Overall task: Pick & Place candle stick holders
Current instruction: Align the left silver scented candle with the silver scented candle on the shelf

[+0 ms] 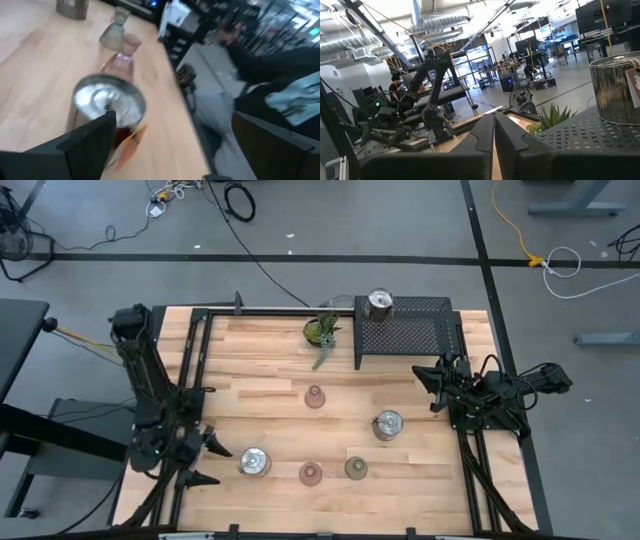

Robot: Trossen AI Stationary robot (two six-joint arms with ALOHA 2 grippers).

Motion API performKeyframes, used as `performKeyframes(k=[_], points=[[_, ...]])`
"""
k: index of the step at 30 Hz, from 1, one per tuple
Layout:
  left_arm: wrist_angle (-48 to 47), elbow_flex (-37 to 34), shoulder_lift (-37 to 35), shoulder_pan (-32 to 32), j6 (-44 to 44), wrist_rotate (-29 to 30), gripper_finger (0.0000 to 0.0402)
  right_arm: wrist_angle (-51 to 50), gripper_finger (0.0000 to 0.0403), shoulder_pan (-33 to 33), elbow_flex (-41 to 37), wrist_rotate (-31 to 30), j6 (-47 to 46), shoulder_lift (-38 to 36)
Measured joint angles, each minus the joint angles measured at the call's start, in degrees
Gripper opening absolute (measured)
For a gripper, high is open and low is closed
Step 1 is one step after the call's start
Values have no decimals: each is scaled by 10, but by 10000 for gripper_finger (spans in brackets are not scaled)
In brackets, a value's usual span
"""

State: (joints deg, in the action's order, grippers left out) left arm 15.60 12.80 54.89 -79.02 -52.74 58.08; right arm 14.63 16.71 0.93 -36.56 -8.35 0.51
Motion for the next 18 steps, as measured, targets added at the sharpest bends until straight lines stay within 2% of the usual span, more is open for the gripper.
performKeyframes(k=[10, 14, 18], points=[[4, 0, 183, 8, -145, -21, 397, -2, 18, 0, 0, 0, 0, 0], [6, 0, 233, 8, -201, -14, 397, -2, 18, 0, 0, 0, 0, 0], [14, 1, 260, 10, -216, -30, 397, -2, 18, 0, 0, 0, 0, 0]])
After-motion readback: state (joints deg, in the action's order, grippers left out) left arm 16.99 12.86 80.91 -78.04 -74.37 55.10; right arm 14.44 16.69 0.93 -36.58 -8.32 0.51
